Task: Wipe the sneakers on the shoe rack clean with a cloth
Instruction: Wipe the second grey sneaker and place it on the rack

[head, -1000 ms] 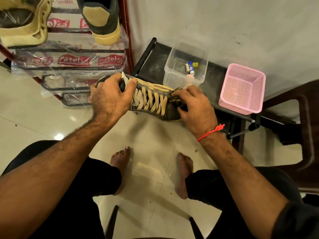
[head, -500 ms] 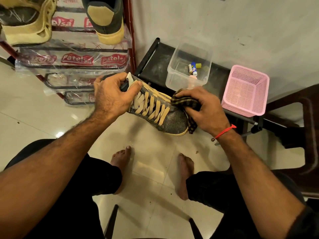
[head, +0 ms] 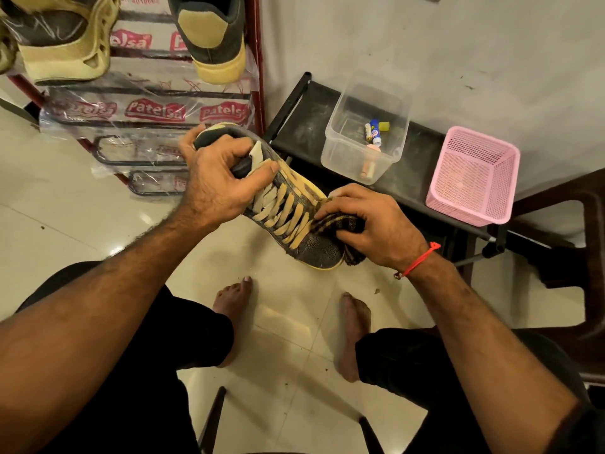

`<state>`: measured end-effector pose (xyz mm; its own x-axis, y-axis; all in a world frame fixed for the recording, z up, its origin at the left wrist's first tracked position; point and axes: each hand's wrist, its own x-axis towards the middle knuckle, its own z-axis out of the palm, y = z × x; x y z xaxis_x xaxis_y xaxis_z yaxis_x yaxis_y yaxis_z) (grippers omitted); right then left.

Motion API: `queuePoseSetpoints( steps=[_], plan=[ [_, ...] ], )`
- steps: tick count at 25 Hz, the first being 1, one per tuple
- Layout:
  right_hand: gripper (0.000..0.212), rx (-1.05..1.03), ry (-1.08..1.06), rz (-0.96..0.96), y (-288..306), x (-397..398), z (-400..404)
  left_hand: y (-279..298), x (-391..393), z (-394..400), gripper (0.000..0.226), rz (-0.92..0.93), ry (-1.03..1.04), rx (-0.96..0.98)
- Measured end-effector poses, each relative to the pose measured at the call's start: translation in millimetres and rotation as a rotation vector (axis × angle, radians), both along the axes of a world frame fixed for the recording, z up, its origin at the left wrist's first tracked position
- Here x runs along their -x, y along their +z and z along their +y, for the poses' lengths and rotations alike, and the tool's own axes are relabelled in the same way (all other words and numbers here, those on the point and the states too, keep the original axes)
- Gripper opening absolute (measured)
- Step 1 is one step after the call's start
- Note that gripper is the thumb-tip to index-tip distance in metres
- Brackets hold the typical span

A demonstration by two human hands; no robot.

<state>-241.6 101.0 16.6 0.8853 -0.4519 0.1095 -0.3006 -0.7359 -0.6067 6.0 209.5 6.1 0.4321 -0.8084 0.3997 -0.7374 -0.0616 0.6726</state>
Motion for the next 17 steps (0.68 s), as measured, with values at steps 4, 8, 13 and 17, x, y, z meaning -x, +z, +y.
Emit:
queuePoseSetpoints(
  steps=[4, 8, 13, 17],
  plan=[
    [0.032, -0.028, -0.054, -0.164, 3, -15, 1, 0, 14, -1, 0.026, 0.000, -0.132, 0.009],
    [0.033, -0.036, -0.012, -0.052, 3, 5, -6, 0, 0, 0, 0.027, 0.021, -0.050, 0.025],
    [0.026, 0.024, -0.018, -0.156, 10, -6, -1, -5, 13, 1, 0.022, 0.067, -0.133, 0.020],
    [0.025, 0.029, -0.050, -0.219, 11, -11, -1, -2, 15, -4, 0.021, 0.060, -0.151, 0.044]
  ],
)
